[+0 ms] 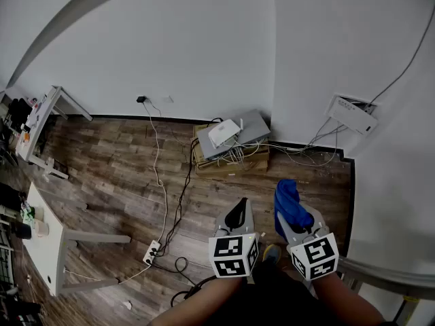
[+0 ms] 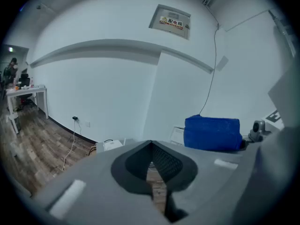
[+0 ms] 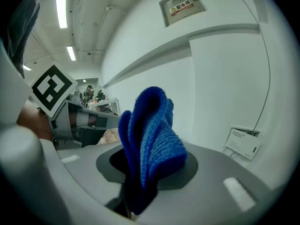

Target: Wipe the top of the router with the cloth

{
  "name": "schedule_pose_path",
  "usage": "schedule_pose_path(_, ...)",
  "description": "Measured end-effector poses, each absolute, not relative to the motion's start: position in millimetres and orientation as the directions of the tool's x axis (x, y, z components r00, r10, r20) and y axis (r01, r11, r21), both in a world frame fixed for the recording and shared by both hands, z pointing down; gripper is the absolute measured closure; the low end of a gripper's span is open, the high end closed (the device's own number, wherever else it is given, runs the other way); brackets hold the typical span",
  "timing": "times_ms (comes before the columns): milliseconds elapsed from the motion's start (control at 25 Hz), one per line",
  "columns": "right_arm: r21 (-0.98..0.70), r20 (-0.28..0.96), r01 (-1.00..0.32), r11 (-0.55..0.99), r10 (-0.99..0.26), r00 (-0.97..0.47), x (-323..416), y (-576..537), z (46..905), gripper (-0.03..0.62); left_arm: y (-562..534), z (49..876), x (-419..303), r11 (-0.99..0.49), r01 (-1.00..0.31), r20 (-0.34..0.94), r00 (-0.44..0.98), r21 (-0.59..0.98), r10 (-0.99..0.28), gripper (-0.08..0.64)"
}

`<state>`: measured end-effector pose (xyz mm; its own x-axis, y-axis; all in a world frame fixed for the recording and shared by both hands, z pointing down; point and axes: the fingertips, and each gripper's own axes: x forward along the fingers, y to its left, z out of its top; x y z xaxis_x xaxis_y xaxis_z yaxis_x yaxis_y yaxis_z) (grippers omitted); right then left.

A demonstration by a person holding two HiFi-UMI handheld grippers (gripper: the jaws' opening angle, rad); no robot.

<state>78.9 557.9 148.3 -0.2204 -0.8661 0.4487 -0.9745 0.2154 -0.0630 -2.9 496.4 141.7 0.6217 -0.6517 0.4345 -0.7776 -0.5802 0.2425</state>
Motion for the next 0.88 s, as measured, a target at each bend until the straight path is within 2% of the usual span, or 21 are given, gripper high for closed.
schedule_pose_path(200, -0.060, 0.430, -0.967, 0.248, -0.868, -0.249, 84.5, 546.8, 145.4, 0.453, 491.5, 136.1, 6.4, -0.581, -0.780, 0.430, 0.619, 0.234, -0.658, 0.558)
schedule_pose_path(640, -0.041, 0.439, -0.970, 0.240, -0.868, -0.233, 54.3, 538.0, 144.3, 0.453, 475.8, 129.6, -28.7, -0.571, -0.787, 0.428, 0.610, 0.233, -0.667, 0.558)
schedule_pose_path(880, -0.060, 0.435, -0.967, 0.246, -0.866, -0.247, 68.4, 518.9, 149.7, 0.448, 456.4, 135.6, -13.0, -0.553, -0.799, 0.442, 0.595, 0.237, -0.671, 0.558)
